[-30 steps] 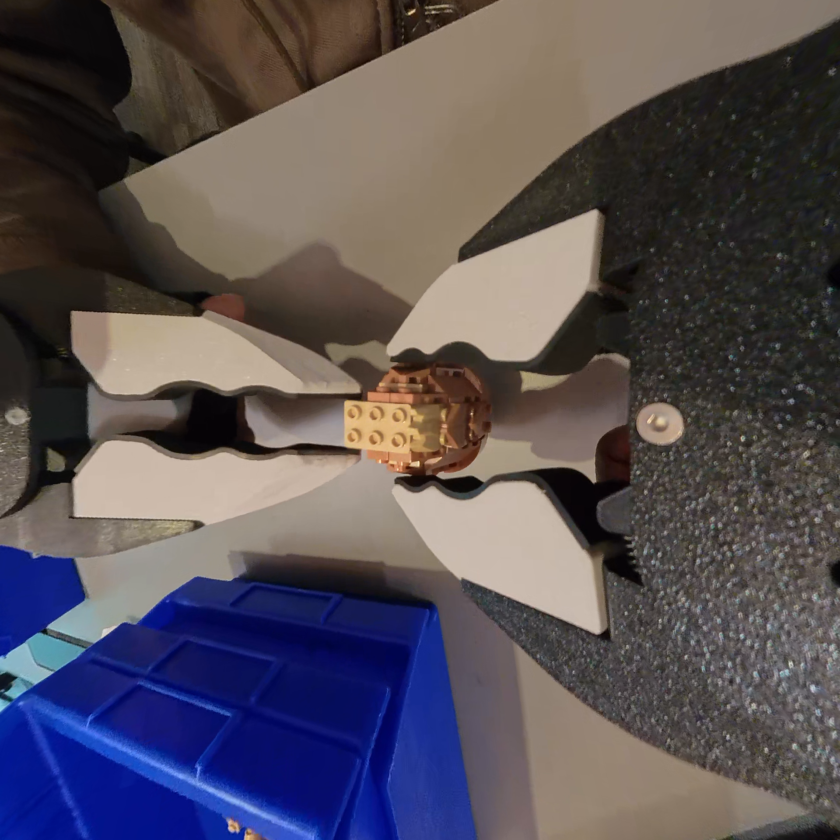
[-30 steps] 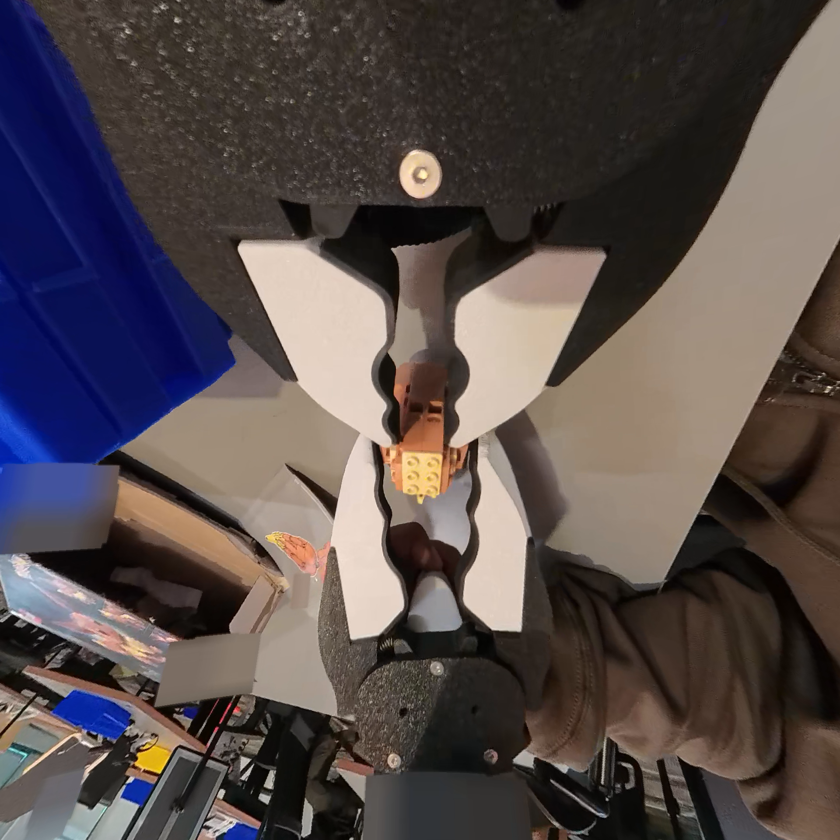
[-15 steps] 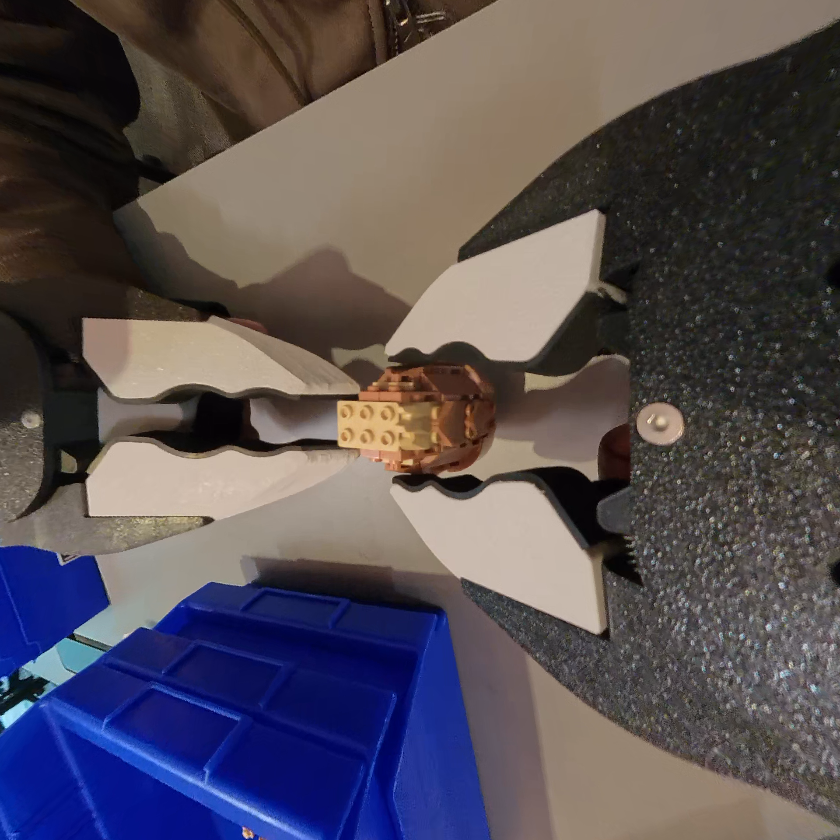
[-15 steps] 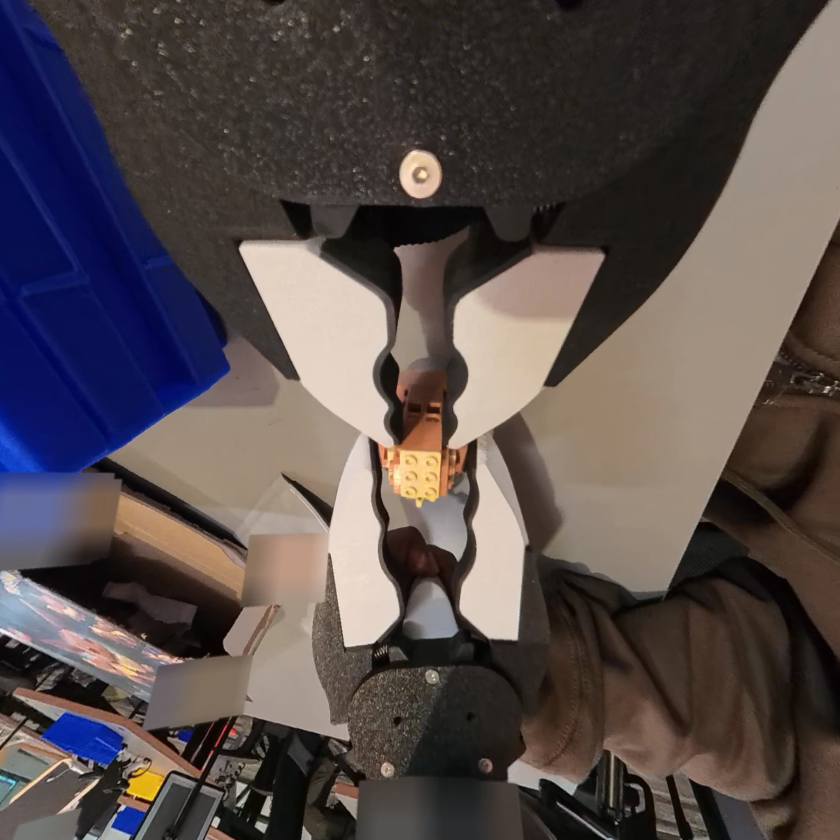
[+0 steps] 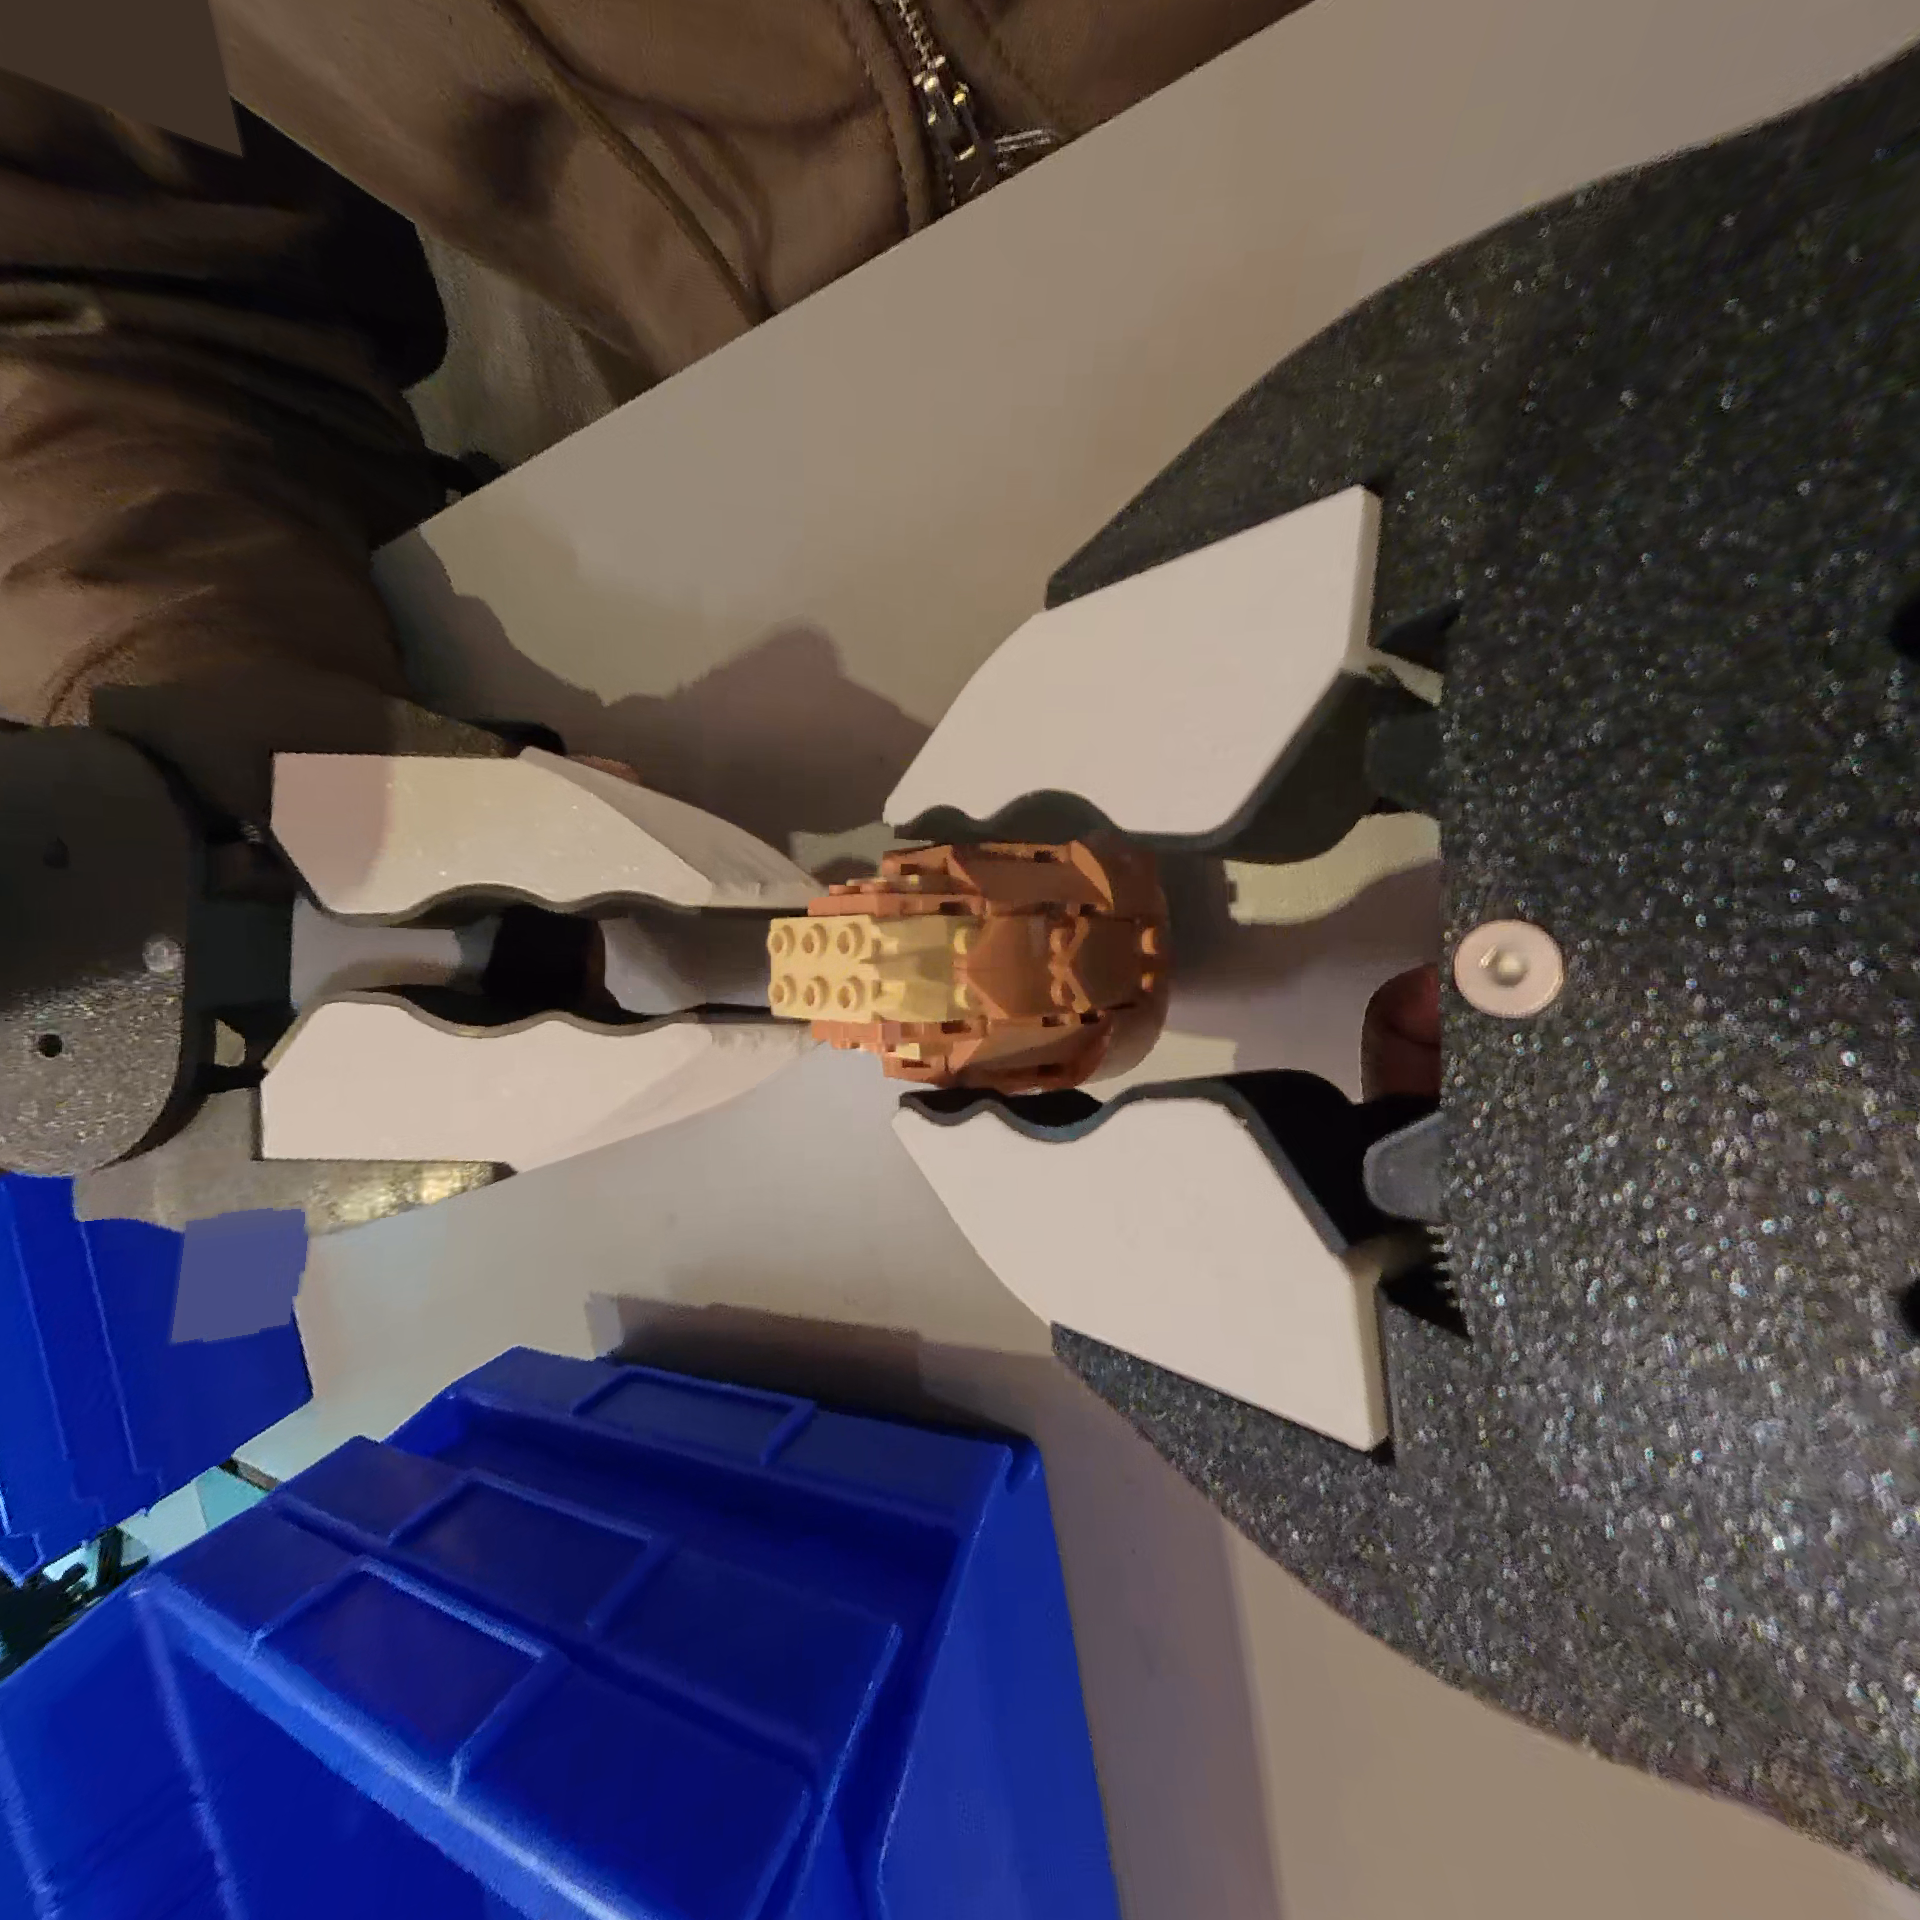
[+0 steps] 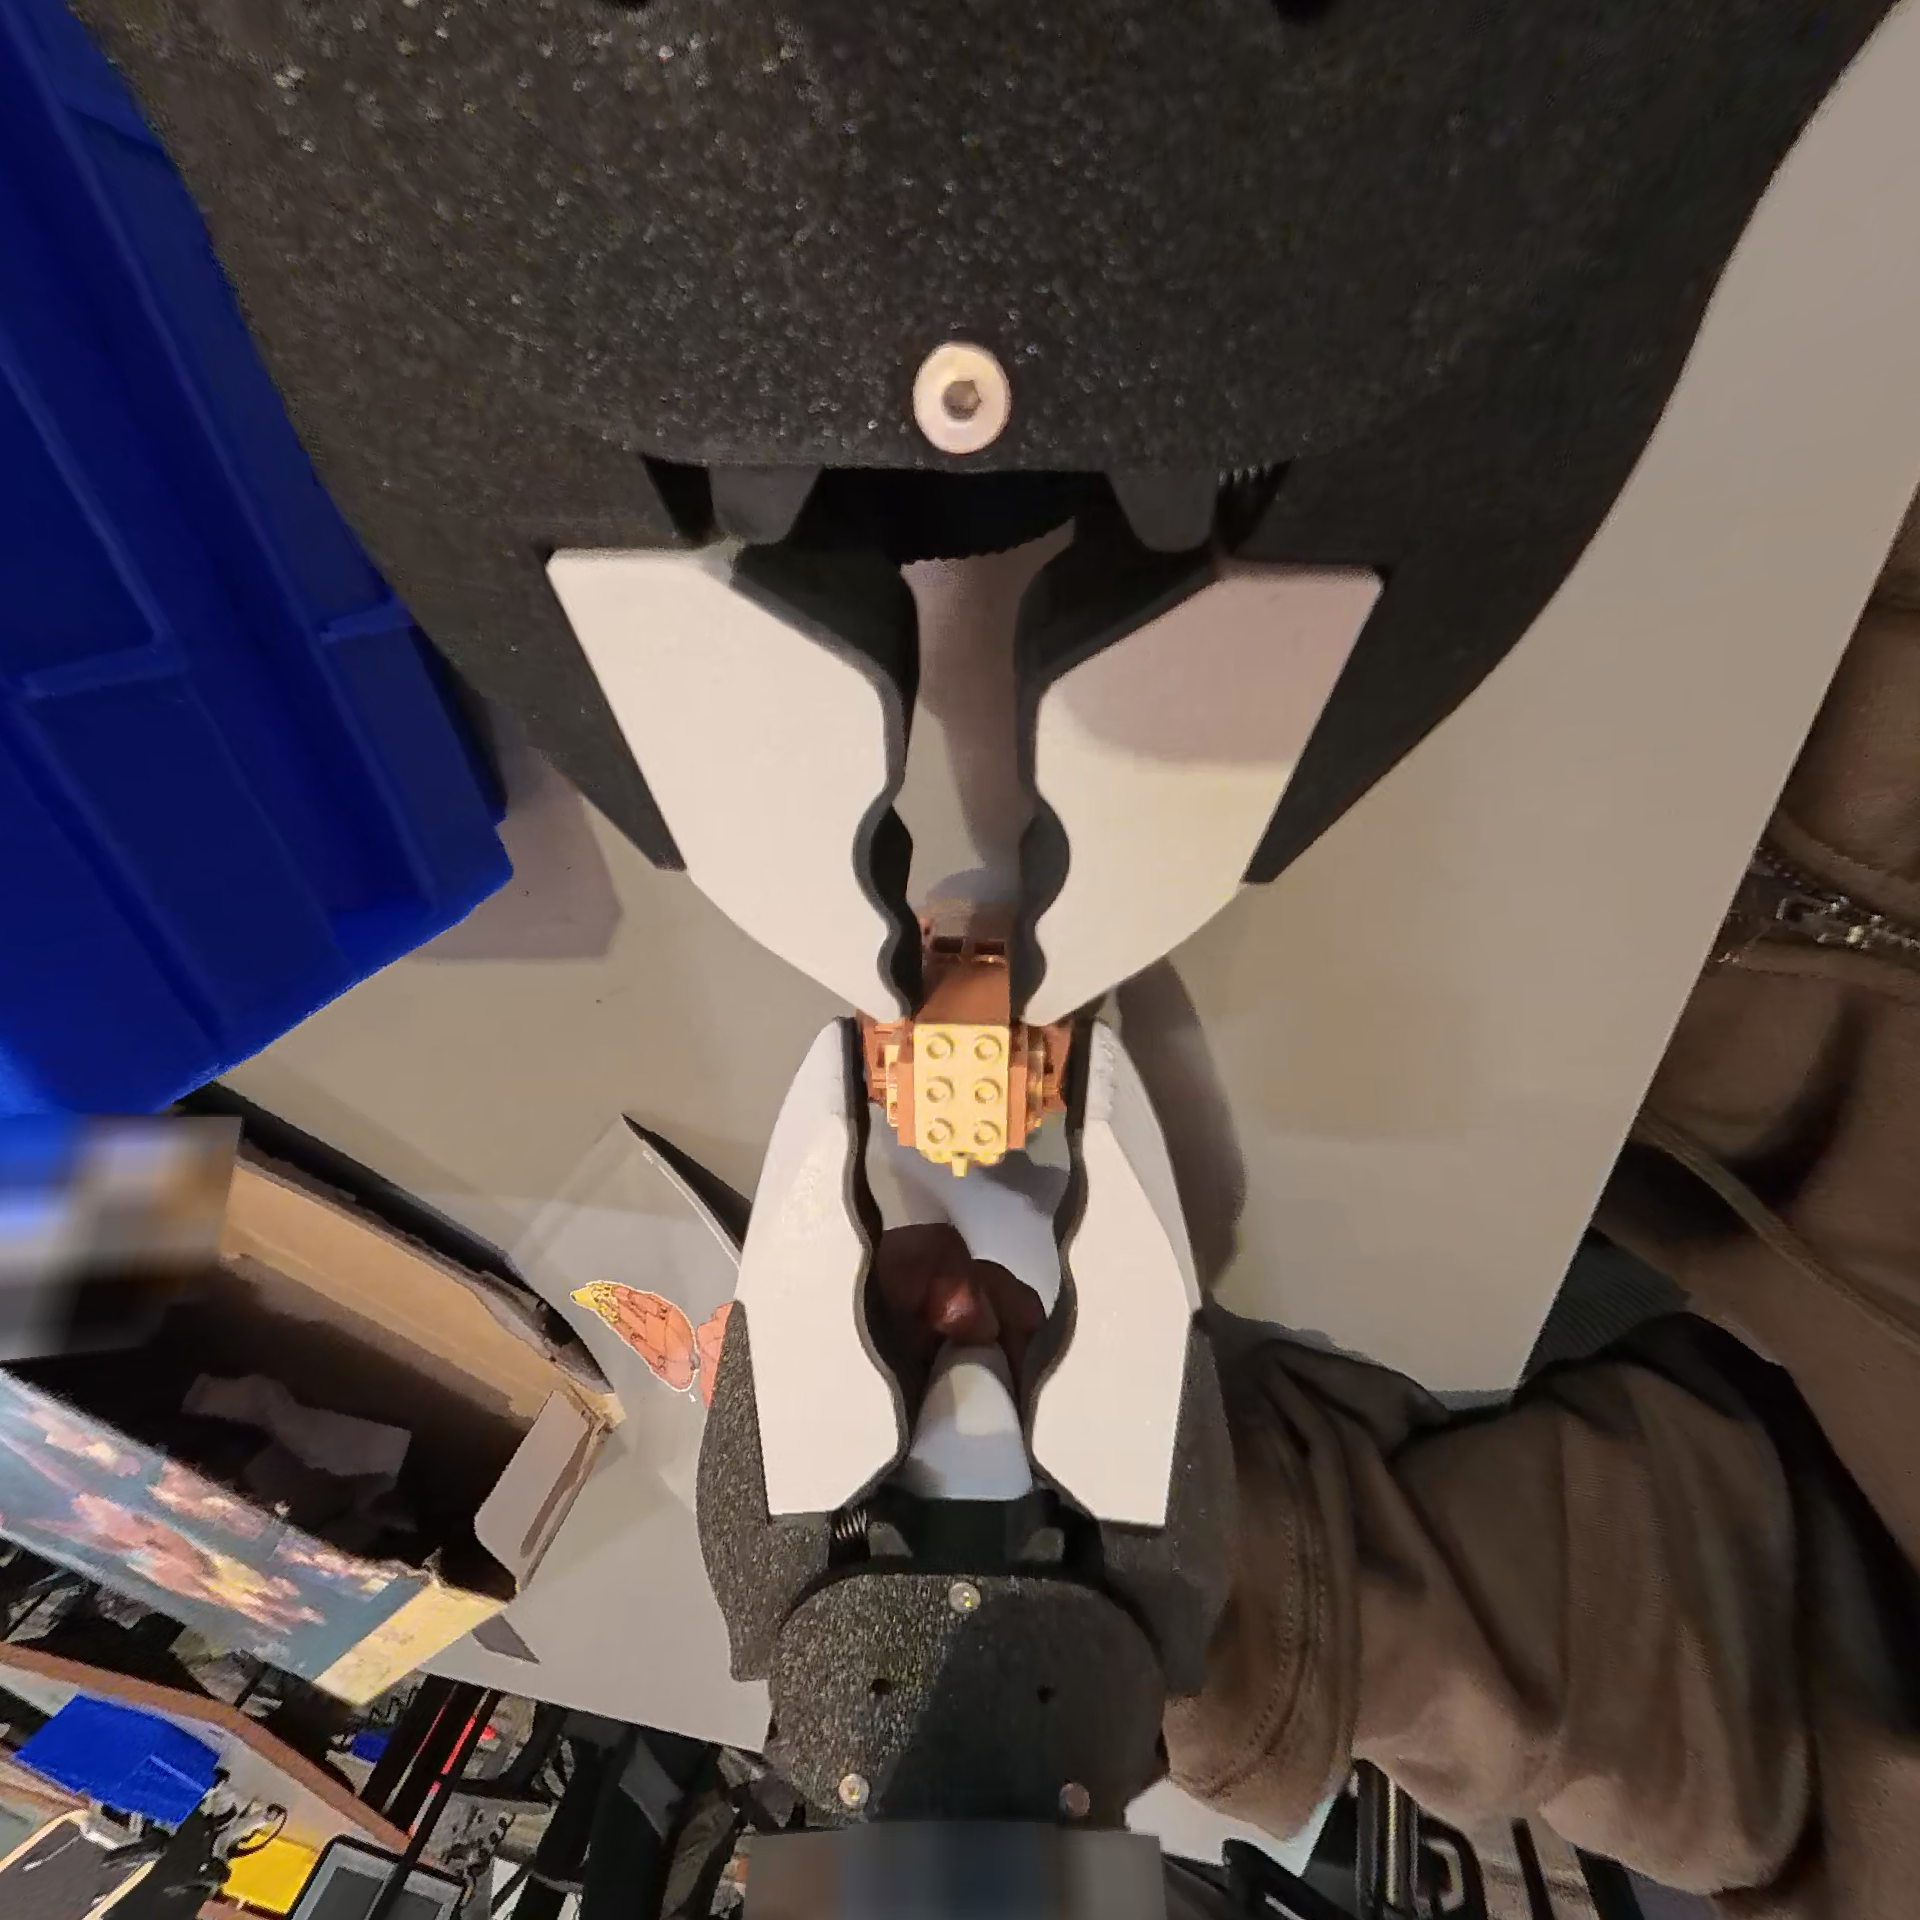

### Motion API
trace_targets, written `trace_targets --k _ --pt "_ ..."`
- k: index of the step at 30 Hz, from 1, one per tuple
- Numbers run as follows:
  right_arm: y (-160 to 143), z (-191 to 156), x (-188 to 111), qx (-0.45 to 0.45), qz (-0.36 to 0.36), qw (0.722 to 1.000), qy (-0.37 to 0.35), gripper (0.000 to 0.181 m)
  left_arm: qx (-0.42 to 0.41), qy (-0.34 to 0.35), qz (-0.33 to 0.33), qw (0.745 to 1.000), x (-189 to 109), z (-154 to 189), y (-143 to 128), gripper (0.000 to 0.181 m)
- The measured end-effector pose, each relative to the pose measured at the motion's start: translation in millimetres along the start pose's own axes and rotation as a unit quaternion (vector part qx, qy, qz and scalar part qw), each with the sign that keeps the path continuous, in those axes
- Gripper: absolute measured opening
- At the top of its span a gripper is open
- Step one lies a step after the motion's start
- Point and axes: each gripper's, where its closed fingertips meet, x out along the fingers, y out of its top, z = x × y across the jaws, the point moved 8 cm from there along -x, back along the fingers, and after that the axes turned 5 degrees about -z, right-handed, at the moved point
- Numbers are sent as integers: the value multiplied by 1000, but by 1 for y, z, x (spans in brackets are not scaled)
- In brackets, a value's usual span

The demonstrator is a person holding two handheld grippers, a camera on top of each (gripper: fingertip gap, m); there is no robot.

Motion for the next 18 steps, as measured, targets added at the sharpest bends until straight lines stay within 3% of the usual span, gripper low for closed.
trace_targets --k 6,13,18 --pt "3 1 -8 -31 -29 999 -21 16 21 28 48 998 -16 0 15 46" --pt "9 -8 -3 -62 -38 997 -24 16 91 57 -9 994 -3 9 14 42" --pt "10 -11 -1 -70 -38 996 -31 16 92 39 -1 995 -2 11 11 31"
